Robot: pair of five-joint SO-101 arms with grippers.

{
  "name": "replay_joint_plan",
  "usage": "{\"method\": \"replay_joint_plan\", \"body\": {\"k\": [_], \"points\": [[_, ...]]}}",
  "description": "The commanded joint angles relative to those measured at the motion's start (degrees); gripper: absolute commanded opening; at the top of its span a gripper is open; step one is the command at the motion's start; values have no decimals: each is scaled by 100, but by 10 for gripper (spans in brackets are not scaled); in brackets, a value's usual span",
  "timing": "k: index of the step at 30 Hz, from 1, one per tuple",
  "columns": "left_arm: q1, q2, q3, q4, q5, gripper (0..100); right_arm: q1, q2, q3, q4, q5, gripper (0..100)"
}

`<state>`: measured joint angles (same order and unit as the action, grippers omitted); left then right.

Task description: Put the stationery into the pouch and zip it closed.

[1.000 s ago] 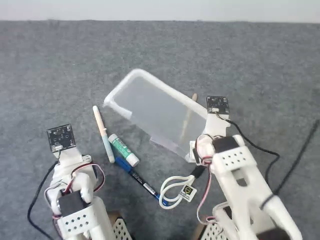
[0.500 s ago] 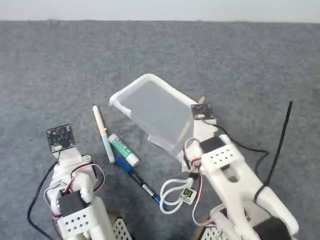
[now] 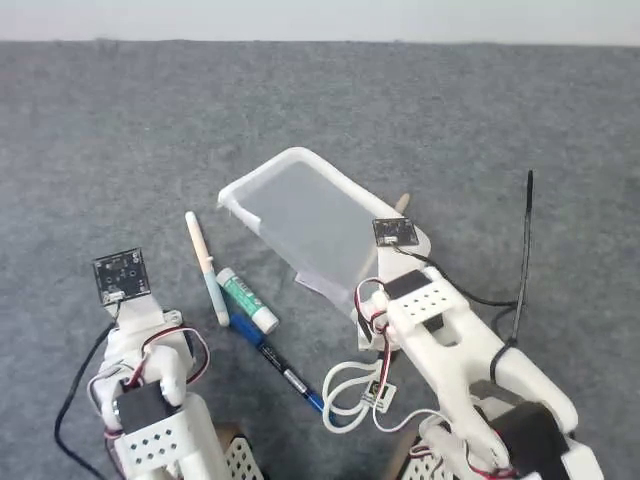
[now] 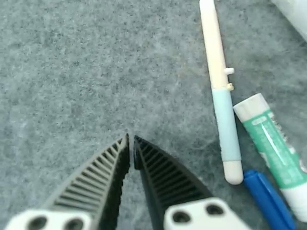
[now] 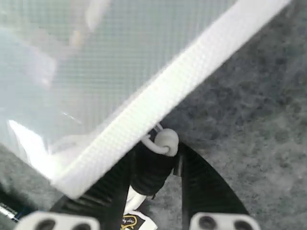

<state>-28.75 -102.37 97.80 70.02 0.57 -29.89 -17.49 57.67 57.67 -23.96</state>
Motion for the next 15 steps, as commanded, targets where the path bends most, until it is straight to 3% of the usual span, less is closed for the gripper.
{"method": "replay_joint_plan", "body": {"k": [1,3,9,15], "points": [[-35,-79,-119,-176,-35,12,-31,75,-132,-66,-18,72],[-35,-79,-119,-176,-35,12,-31,-136,-132,-66,123,0],[-26,-79,-119,-176,-35,12,-57,-1305,-123,409,343,6],[-9,-79,-119,-167,-35,12,-66,-2695,-123,514,1231,6]]}}
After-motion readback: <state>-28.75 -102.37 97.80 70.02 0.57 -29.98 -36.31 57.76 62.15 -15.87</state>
